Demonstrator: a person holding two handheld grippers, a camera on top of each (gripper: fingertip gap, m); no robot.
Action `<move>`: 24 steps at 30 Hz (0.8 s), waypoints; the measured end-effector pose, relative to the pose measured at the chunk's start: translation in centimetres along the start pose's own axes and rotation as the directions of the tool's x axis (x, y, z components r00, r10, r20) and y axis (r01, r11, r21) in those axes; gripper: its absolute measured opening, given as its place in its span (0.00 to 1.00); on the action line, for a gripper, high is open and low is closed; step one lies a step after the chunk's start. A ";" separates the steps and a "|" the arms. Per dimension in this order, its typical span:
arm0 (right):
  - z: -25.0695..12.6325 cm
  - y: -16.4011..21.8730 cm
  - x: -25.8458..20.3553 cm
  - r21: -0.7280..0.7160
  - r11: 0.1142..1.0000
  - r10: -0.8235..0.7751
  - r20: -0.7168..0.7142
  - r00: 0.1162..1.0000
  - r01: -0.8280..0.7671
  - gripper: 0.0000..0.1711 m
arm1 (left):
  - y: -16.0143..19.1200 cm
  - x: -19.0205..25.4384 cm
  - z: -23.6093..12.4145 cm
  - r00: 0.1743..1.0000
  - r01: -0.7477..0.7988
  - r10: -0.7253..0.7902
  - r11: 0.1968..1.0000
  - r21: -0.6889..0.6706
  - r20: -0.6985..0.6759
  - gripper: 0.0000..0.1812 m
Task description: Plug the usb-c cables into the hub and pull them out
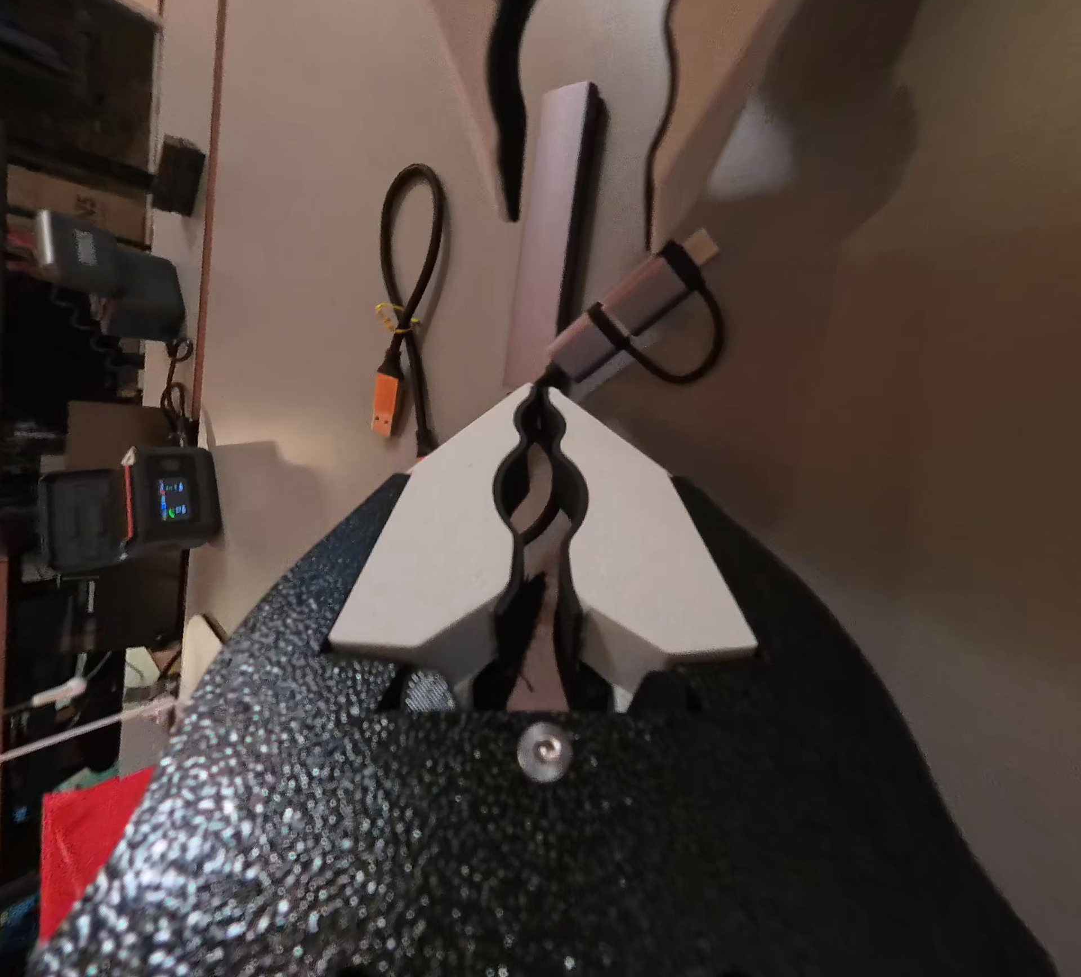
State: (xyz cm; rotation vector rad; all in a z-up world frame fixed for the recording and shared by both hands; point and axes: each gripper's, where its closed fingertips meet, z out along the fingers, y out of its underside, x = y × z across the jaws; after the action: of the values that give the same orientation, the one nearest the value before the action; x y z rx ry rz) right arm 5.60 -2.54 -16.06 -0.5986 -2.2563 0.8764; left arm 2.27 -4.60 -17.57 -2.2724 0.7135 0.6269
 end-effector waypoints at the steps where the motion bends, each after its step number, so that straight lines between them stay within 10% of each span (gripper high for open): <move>1: 0.0 -0.4 -0.2 0.019 0.999 -0.027 -0.001 1.000 0.027 0.21 | 0.1 -0.4 -0.3 0.999 0.026 -0.026 1.000 0.004 0.020 0.00; 14: 2.6 2.6 1.6 -0.221 0.924 0.356 0.197 0.913 -0.313 0.18 | -1.1 -1.1 -5.6 0.964 0.181 -0.216 0.961 0.209 0.158 0.00; 19: 2.0 1.7 0.8 -0.303 0.878 0.467 0.380 0.798 -0.370 0.12 | -2.4 0.8 -5.5 0.984 0.167 -0.178 0.951 0.261 0.020 0.42; 24: -1.0 -1.5 -0.4 -0.281 0.873 0.485 0.581 0.654 -0.398 0.12 | -2.8 0.3 -3.9 0.998 -0.009 -0.001 0.989 0.150 0.066 0.51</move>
State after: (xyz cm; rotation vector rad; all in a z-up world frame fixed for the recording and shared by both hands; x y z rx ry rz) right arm 6.25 -3.36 -14.59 -1.0830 -2.8527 1.3442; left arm 5.16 -5.68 -13.89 -2.1032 0.7095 0.6254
